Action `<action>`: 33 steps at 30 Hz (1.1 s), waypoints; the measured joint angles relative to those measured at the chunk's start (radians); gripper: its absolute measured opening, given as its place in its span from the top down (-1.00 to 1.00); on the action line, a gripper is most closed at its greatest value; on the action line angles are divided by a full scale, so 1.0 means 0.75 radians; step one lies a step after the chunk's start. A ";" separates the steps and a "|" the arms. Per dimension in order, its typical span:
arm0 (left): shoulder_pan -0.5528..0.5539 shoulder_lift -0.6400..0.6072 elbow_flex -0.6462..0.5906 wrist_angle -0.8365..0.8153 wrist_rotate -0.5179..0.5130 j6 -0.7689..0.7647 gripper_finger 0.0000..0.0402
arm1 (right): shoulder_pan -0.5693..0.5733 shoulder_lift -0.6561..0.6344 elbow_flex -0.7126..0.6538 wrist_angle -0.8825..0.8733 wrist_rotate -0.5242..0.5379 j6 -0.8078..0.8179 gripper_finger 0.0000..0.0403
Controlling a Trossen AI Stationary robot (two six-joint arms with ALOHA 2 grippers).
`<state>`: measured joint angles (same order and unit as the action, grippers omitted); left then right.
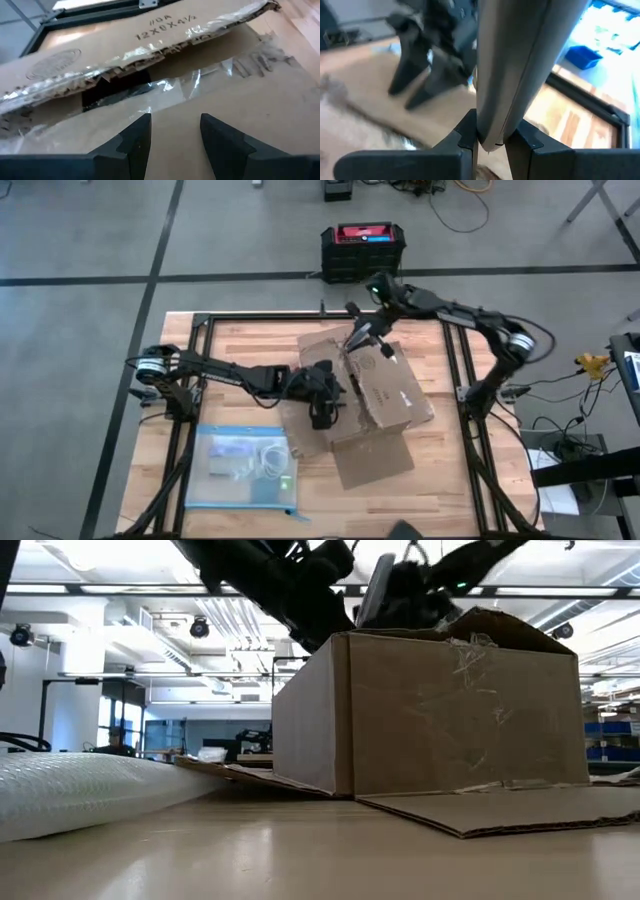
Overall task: Unpack boxes
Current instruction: Break down the cardboard box until it is fully flat
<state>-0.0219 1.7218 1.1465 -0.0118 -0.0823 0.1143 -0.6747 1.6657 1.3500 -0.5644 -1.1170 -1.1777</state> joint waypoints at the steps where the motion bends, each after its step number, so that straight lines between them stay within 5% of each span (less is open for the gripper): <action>1: -0.005 -0.001 0.000 -0.011 0.000 -0.005 0.22 | -0.006 0.049 0.071 -0.137 0.006 -0.116 0.77; 8: -0.008 -0.012 -0.011 -0.074 0.032 -0.091 0.22 | -0.008 0.297 0.394 -0.705 0.029 -0.659 0.77; 26: -0.005 -0.026 -0.022 -0.079 0.032 -0.158 0.22 | 0.014 0.378 0.494 -0.663 0.026 -0.719 0.77; 33: -0.014 -0.026 -0.022 -0.077 0.031 -0.177 0.22 | 0.011 0.378 0.492 -0.623 0.139 -0.748 0.77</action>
<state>-0.0321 1.7023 1.1297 -0.0694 -0.0593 -0.0185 -0.6662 1.9491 1.7191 -1.0313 -1.0131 -1.7388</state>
